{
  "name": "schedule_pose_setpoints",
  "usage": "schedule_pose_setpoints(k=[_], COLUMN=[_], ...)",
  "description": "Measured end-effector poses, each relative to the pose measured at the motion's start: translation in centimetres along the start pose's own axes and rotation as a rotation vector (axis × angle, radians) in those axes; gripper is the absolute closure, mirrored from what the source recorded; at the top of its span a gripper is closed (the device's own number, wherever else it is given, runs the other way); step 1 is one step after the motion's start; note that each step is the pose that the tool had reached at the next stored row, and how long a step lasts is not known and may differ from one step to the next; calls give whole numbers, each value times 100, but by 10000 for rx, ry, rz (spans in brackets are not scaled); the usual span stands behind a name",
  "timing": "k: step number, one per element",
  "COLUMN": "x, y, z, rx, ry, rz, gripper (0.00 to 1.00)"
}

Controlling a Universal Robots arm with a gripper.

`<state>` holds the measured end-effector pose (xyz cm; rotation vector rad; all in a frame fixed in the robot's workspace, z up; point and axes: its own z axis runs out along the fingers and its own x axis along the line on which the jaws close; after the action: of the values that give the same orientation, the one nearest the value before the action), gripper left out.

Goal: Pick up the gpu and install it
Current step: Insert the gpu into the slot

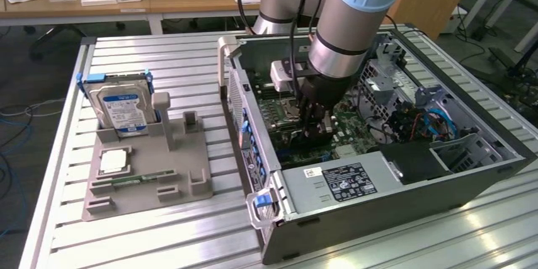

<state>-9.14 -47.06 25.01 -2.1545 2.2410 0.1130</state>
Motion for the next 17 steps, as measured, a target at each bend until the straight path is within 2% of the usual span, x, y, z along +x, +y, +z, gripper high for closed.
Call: schedule_pose_setpoints(k=[4,7,10,11,12,14,17], x=[0,0,0,0,0,-2,-11], y=[3,0,0,0,0,1,5], z=[2,0,0,0,-1,-38,-154], rx=[2,0,0,0,0,-1,0], ry=[-5,-1,-1,0,0,1,0], rz=[7,0,0,0,0,1,0], gripper=[72,55,55,48,48,48,48])
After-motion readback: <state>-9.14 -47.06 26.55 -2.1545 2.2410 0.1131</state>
